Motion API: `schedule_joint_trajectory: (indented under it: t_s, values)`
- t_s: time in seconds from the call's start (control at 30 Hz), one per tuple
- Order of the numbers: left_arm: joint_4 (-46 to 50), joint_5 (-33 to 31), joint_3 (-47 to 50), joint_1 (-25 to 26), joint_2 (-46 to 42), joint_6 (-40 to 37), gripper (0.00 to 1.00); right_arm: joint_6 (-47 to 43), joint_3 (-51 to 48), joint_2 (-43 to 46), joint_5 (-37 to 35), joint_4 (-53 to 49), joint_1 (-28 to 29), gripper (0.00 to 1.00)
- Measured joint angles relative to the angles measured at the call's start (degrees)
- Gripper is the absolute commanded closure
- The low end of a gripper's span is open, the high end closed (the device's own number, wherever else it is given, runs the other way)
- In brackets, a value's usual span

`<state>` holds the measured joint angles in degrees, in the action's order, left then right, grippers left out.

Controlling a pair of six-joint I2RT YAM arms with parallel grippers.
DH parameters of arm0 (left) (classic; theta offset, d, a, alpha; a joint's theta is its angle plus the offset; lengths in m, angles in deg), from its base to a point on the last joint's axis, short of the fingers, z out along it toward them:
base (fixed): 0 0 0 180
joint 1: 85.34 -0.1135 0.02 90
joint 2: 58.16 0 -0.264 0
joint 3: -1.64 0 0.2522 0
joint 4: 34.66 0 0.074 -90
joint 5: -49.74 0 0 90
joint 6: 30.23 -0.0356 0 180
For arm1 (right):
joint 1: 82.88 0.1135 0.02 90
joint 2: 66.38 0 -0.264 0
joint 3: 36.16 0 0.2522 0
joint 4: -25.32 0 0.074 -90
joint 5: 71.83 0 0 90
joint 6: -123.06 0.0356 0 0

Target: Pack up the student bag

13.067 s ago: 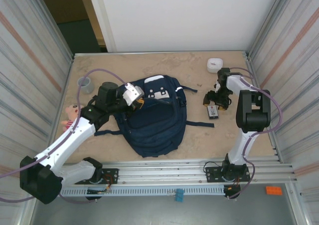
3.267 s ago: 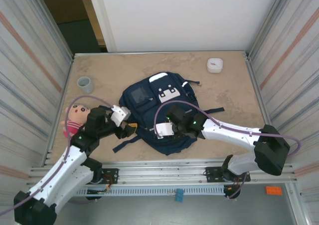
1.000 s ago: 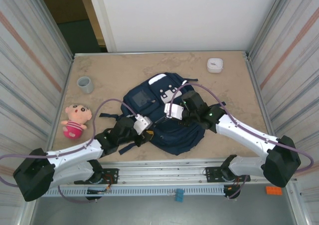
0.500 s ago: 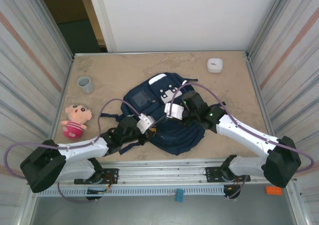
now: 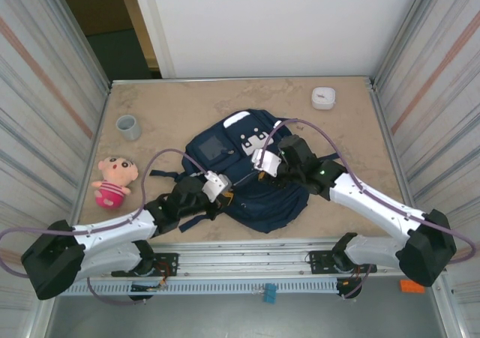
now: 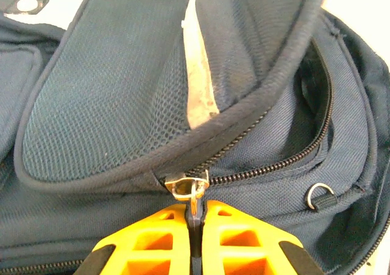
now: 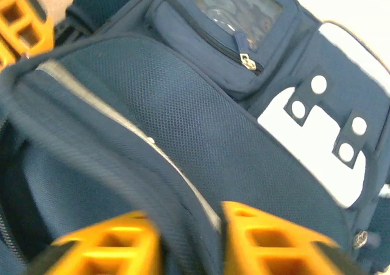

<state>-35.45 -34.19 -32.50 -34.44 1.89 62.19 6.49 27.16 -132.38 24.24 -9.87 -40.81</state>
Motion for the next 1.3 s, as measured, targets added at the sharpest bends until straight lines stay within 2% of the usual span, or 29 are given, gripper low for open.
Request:
schedule_joint_trajectory:
  t_s: [0.1, 0.2, 0.33, 0.5, 0.63, 0.83, 1.03, 1.1, 1.17, 1.3]
  values:
    - [2.6, -0.4, -0.9, 0.2, -0.1, 1.8, 1.0, 14.7, 0.0, 4.0, 0.0, -2.6, -0.6, 0.45]
    - [6.1, -0.9, -2.1, 0.2, -0.2, 4.1, 1.0, 32.7, -1.5, 9.2, 0.9, -2.3, -0.9, 0.44]
    - [9.3, -1.3, -2.3, 0.5, -0.8, 6.4, 1.0, 58.7, -8.5, 16.3, 1.6, -1.1, -0.9, 0.45]
    - [11.1, -1.5, -2.3, 0.5, -1.8, 8.1, 1.0, 85.2, -17.5, 18.1, 4.3, 2.9, 0.0, 0.45]
    - [11.5, -1.5, -2.4, 0.5, -1.7, 8.6, 1.0, 100.2, -22.1, 17.8, 6.3, 8.6, 1.9, 0.45]
    - [11.8, -1.4, -3.1, 0.5, -0.7, 8.6, 1.0, 111.5, -24.0, 15.7, 7.5, 18.4, 2.3, 0.46]
    - [11.8, -1.3, -3.6, 0.5, 0.1, 8.6, 1.0, 116.3, -25.3, 12.6, 8.4, 24.8, 2.3, 0.51]
    - [11.8, -1.2, -3.6, 0.5, 0.2, 8.6, 1.0, 117.6, -25.3, 11.3, 9.0, 26.7, 2.3, 0.63]
    - [11.8, -1.2, -3.6, 0.5, 0.2, 8.6, 1.0, 118.2, -25.3, 10.0, 9.3, 28.6, 2.3, 0.69]
    - [11.8, -1.2, -3.8, 0.5, 0.2, 8.6, 1.0, 119.1, -25.2, 6.3, 10.3, 31.2, 2.6, 0.93]
